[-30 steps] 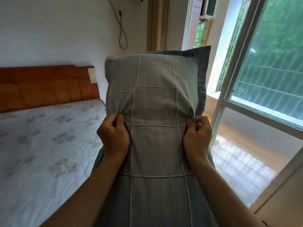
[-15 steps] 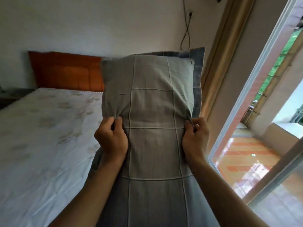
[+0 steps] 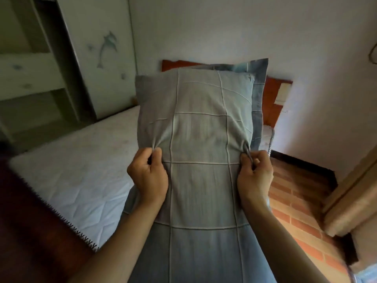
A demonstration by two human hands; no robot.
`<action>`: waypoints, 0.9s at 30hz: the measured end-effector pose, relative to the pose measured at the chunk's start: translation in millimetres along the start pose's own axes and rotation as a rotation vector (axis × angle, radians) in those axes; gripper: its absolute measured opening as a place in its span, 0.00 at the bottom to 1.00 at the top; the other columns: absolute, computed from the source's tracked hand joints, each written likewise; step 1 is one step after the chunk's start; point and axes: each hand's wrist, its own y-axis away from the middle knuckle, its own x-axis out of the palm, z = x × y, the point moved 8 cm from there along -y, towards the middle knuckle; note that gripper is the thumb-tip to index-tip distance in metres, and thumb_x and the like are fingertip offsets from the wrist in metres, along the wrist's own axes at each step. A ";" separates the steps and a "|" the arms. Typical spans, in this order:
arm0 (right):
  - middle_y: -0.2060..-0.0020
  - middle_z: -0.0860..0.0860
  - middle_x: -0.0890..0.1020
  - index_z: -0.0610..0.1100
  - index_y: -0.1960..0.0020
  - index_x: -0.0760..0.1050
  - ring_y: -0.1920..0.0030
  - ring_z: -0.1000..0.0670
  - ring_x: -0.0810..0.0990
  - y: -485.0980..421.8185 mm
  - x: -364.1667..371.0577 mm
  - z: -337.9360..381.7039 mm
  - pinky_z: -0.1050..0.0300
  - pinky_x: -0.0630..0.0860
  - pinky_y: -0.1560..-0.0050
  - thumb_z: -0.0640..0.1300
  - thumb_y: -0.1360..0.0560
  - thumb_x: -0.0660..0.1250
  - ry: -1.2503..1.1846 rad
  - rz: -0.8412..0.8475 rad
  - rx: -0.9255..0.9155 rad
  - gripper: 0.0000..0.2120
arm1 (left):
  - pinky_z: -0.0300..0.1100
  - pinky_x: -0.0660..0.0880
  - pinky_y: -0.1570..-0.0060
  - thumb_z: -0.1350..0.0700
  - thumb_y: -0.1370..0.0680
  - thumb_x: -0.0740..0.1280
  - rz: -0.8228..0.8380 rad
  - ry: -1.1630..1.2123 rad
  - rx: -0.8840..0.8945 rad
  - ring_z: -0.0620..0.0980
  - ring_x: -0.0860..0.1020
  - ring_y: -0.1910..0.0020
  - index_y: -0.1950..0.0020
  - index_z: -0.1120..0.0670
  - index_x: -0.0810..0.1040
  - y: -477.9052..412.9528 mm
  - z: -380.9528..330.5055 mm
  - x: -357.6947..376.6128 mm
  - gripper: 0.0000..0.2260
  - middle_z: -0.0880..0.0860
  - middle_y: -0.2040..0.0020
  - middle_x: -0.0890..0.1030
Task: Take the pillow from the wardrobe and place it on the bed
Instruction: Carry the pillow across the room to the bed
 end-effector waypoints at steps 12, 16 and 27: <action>0.69 0.50 0.73 0.40 0.59 0.68 0.65 0.48 0.72 1.3 61.2 6.0 0.50 0.69 0.60 0.40 0.23 0.65 -0.157 0.338 -0.039 0.08 | 0.30 0.61 0.71 0.64 0.23 0.66 -0.257 -0.161 -0.005 0.42 0.65 0.73 0.72 0.48 0.63 19.8 -14.3 -58.7 0.22 0.45 0.74 0.64; 0.66 0.43 0.77 0.40 0.58 0.69 0.63 0.44 0.76 11.1 80.0 5.7 0.49 0.71 0.60 0.41 0.22 0.65 -0.151 0.381 -0.061 0.08 | 0.31 0.62 0.71 0.63 0.23 0.66 -0.308 -0.131 -0.029 0.43 0.64 0.73 0.72 0.50 0.63 19.5 5.0 -73.2 0.20 0.47 0.73 0.64; 0.71 0.50 0.72 0.42 0.62 0.66 0.68 0.52 0.70 -33.7 126.2 -44.5 0.53 0.68 0.64 0.40 0.23 0.65 -0.214 0.520 -0.041 0.11 | 0.38 0.62 0.71 0.64 0.23 0.66 -0.405 -0.299 -0.096 0.47 0.65 0.72 0.71 0.63 0.68 30.8 12.2 -27.7 0.17 0.57 0.73 0.67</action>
